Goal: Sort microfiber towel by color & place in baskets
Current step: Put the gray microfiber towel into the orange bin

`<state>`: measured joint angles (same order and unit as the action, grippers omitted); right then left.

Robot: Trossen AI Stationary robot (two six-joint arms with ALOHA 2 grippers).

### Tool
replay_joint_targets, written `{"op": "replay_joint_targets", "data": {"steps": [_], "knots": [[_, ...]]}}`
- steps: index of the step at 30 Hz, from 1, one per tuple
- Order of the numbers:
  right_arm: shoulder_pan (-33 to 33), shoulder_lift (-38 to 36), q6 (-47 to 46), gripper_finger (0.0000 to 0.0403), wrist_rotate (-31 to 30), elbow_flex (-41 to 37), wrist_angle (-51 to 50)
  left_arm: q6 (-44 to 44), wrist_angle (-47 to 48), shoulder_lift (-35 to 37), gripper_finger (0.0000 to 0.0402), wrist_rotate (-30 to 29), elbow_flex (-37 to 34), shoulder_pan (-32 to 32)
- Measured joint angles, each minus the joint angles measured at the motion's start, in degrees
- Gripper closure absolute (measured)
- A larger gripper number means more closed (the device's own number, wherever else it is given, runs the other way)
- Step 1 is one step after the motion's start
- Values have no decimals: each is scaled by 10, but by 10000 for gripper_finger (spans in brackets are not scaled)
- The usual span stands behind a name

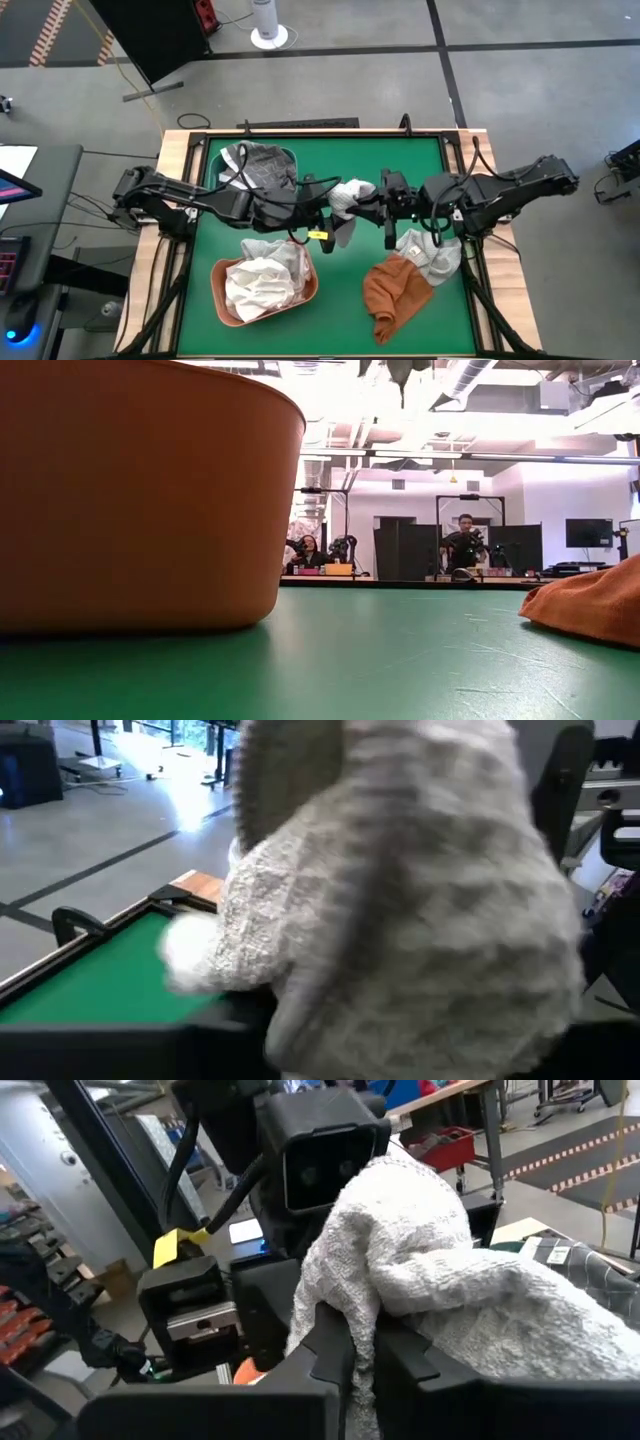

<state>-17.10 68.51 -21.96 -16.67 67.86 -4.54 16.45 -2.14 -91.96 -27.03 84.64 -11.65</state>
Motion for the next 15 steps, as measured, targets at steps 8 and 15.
{"op": "replay_joint_targets", "data": {"steps": [8, 15], "knots": [[-3, -40, -6, 259, 32, -1, -12, 28, 57, 28, 355, 59, 0, -9], [-31, -131, -26, 167, 33, -1, -160, 135, 321, 126, 355, 235, 2, -16]]}}
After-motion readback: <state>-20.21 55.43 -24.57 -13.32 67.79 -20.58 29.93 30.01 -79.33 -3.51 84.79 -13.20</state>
